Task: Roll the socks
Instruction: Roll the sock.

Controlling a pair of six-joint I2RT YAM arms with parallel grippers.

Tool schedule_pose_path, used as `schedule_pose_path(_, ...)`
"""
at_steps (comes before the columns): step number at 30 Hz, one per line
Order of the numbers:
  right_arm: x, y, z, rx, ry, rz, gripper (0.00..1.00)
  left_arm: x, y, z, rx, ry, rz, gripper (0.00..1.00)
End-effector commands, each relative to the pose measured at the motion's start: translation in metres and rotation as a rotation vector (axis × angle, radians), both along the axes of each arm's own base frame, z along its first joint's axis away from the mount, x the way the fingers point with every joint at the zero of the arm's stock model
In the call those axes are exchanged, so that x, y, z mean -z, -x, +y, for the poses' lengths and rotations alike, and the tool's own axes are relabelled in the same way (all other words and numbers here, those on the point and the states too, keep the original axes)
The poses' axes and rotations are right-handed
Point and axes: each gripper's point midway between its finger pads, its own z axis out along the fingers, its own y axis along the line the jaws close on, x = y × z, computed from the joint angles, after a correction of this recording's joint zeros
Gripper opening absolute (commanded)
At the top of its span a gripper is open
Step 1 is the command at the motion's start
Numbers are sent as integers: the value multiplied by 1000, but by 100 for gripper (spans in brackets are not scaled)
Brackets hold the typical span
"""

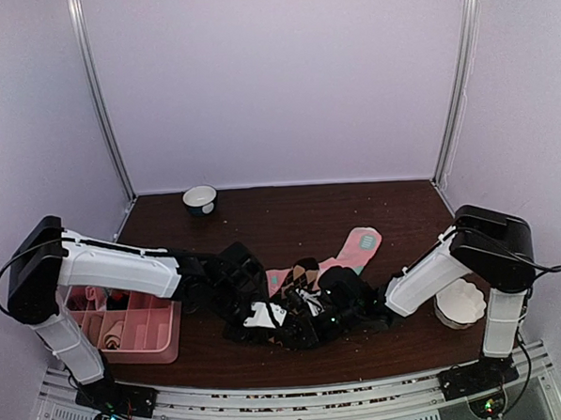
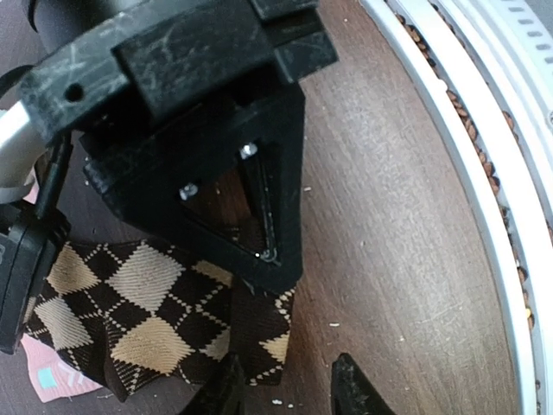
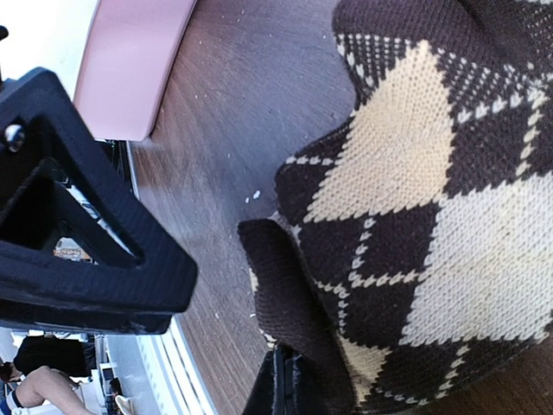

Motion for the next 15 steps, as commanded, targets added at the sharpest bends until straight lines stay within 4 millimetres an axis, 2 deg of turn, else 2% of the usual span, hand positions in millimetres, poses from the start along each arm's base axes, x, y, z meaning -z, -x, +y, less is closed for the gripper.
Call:
schedule_pose_path(1,55,17,-36,22,195,121,0,14,-4,-8,15,-1,-9,35)
schedule_pose_path(8,55,18,-37,24,190,123,0,29,-13,-9,3,-40,-35,34)
schedule_pose_path(15,54,19,-37,19,181,126,0,28,-17,-11,-12,-41,-48,34)
